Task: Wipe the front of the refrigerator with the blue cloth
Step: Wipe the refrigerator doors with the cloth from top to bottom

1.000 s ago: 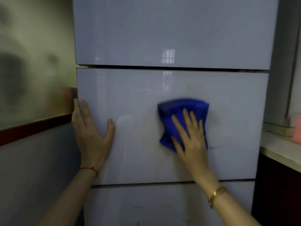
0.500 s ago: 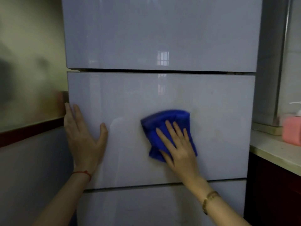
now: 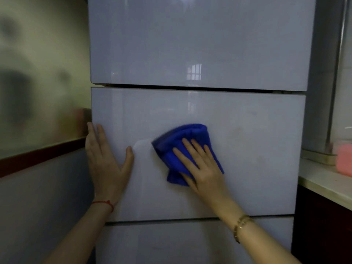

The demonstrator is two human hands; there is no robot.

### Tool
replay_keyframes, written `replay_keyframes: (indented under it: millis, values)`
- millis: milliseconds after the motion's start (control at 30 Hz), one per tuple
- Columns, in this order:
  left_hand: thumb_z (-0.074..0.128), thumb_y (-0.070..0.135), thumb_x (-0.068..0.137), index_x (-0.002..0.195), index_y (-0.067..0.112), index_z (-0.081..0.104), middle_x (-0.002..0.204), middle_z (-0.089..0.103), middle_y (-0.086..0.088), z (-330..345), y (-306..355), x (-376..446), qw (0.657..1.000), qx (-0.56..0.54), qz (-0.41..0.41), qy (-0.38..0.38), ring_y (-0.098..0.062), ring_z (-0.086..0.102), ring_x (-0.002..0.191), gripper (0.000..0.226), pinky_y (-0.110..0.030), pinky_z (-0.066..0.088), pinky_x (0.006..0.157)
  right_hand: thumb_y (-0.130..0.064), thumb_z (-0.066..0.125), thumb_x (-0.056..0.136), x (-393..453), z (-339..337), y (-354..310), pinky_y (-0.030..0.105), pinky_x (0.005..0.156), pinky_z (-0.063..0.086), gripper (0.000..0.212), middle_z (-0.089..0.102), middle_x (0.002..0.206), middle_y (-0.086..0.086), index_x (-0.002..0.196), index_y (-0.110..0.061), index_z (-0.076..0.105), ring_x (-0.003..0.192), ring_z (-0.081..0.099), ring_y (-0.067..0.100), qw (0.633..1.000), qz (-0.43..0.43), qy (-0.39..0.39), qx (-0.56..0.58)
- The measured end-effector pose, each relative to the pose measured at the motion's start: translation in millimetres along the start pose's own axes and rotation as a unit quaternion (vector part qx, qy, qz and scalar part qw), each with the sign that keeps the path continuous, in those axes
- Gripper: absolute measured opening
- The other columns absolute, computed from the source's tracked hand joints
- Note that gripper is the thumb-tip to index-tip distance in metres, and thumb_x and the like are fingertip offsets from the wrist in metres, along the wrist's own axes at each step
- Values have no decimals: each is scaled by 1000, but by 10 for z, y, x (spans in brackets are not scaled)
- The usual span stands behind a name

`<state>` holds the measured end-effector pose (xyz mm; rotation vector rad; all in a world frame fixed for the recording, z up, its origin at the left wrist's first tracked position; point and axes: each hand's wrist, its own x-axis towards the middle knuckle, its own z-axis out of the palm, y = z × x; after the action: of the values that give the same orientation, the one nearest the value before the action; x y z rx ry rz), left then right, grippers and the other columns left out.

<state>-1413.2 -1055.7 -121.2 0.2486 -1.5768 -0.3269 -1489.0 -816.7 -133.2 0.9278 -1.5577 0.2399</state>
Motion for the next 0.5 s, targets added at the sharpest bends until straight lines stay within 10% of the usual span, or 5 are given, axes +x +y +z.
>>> replay_keyframes:
  millis: [233,500]
  values:
    - [43,48,92,156,8,9,165,3,-9,6,22,-8,1000,-1,-8,-5,-26,11,151,83,-24,7,122,-30,44,99,875,-306,643,47,123,13,48,25,158,11,146,-19,39,149,18,27,961,249,123,11]
    - [40,51,92,156,9,7,165,2,-8,-1,8,-6,1000,2,-11,-12,-25,11,151,84,-29,11,122,-37,47,97,-102,5,-95,47,121,21,53,23,159,7,148,-23,36,149,20,26,999,32,-25,-11]
